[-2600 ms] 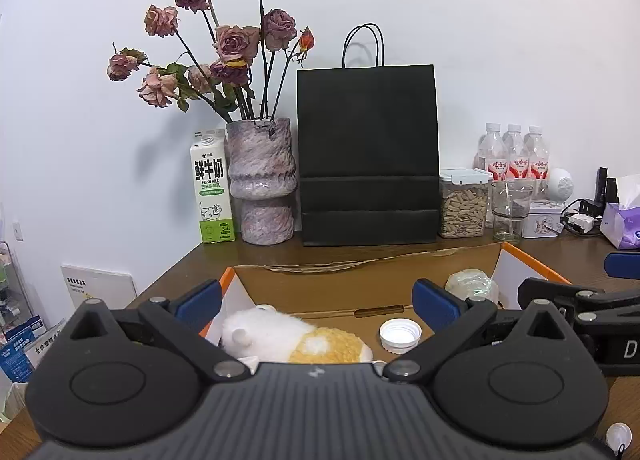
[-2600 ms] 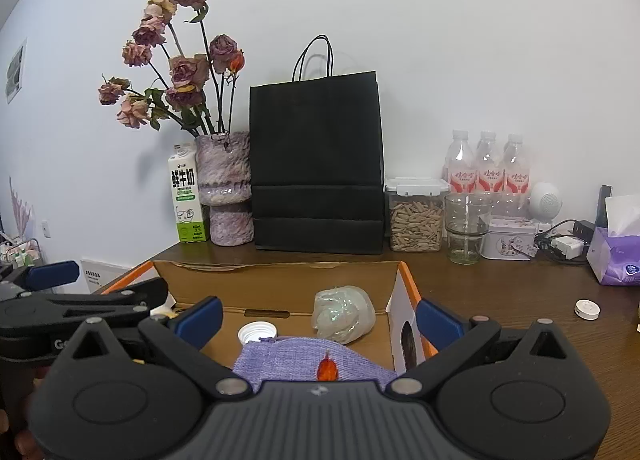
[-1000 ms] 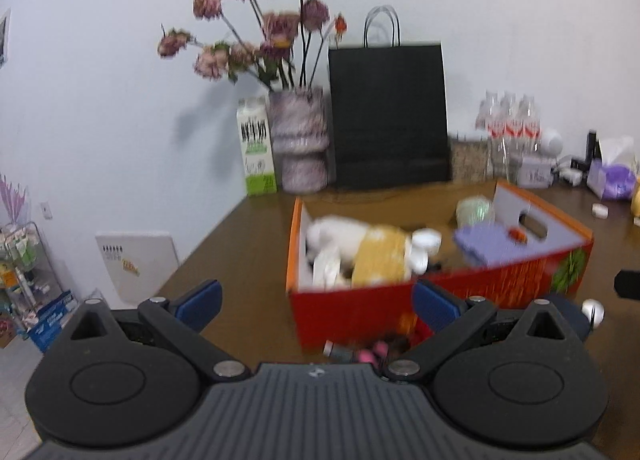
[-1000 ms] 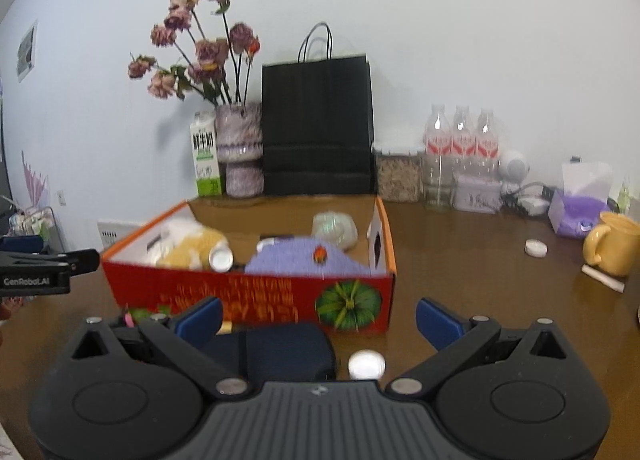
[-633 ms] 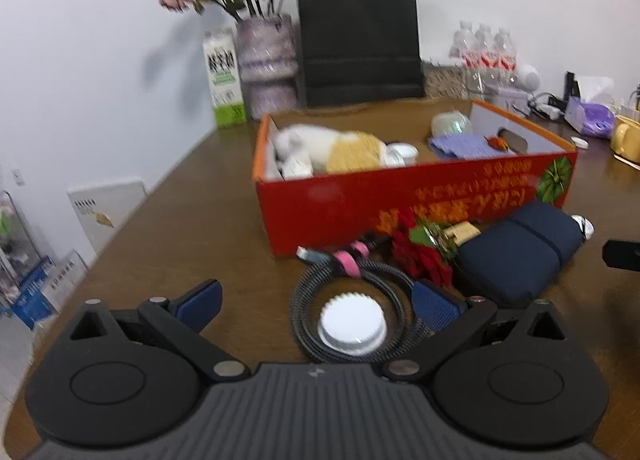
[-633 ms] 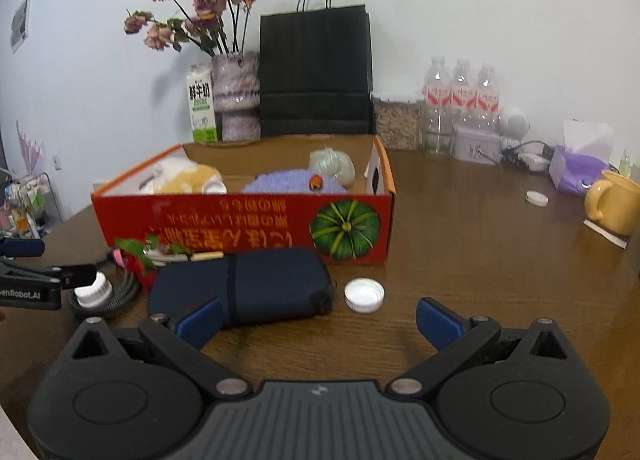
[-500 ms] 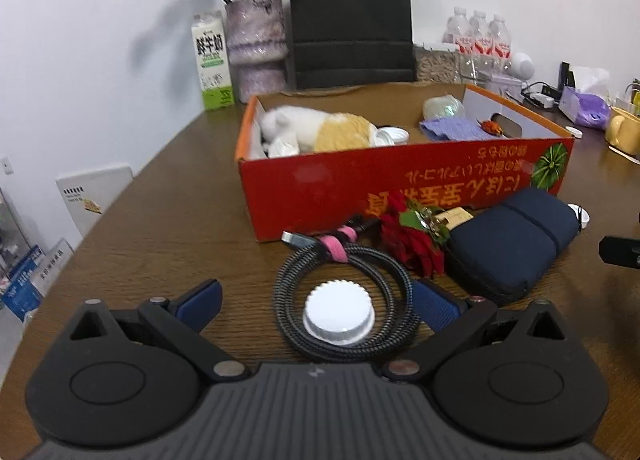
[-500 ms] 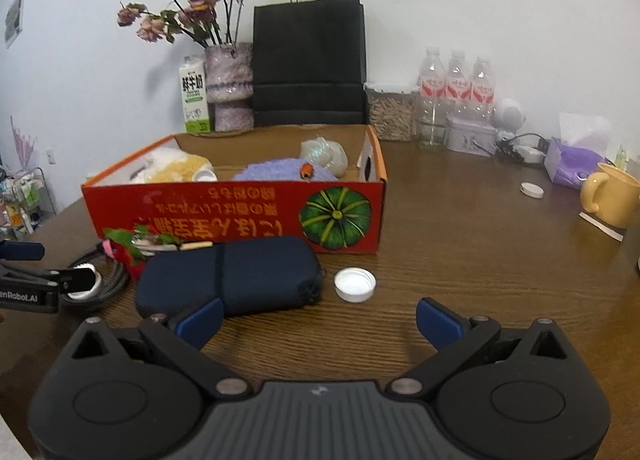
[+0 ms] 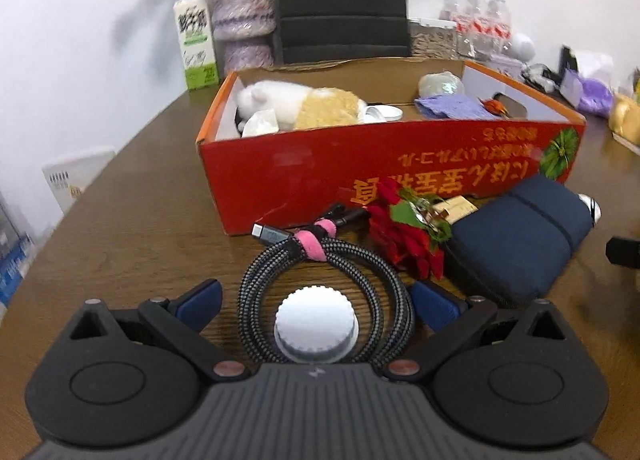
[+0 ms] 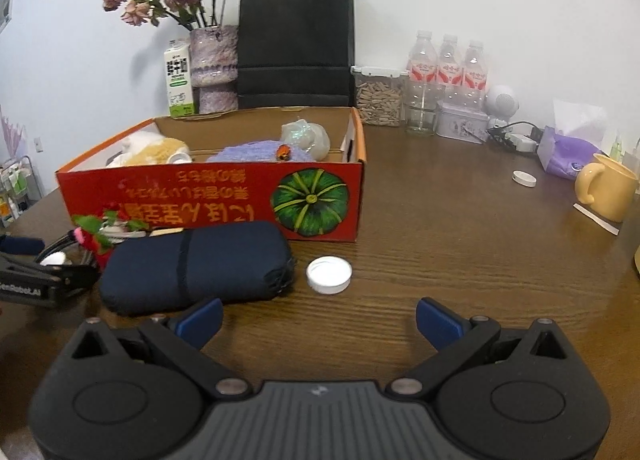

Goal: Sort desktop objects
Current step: 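Grasp a white cap with the right gripper while the left gripper grasps the black braided cable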

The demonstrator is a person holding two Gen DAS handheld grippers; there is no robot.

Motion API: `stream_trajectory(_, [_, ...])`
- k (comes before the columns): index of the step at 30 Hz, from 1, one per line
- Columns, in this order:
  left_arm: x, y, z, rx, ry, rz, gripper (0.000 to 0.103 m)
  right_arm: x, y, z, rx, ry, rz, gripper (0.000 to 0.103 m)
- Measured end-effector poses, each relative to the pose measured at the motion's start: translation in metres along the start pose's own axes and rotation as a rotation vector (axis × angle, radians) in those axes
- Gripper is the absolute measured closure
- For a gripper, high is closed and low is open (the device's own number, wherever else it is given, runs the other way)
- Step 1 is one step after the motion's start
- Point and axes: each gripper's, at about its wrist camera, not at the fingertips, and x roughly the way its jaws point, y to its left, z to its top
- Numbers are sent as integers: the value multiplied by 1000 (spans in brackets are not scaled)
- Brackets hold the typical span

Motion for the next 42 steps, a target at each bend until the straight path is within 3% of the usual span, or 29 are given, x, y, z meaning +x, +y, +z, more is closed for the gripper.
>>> stream_trajectory(2, [3, 5, 0, -47, 4, -14, 0, 5, -4, 3, 7, -6, -18, 2])
stream_trajectory(6, [3, 4, -2, -44, -11, 1, 0, 18, -14, 12, 2, 17, -44, 16])
stream_trajectory(12, [4, 4, -1, -44, -9, 1, 0, 30, -15, 22, -76, 19, -25, 21])
stream_trajectory(16, [3, 3, -1, -47, -10, 2, 0, 30, -24, 28, -31, 16, 31, 30])
stream_trajectory(19, [3, 1, -2, -47, -11, 6, 0, 29, -29, 25, -6, 3, 14, 31])
stream_trajectory(25, [4, 1, -2, -48, -12, 8, 0, 44, -19, 23, -68, 46, 31, 43])
stream_trajectory(28, [4, 1, -2, -47, -13, 7, 0, 47, -14, 23, -69, 45, 47, 60])
stream_trajectory(29, [3, 1, -2, -46, -15, 5, 2, 47, -14, 23, -63, 47, 66, 75])
stream_trajectory(31, [1, -1, -3, -37, -29, -5, 11, 45, -10, 22, -74, 46, 74, 75])
stream_trajectory(42, [-9, -3, -6, -62, -57, -7, 16, 21, -9, 19, -38, 5, 66, 75])
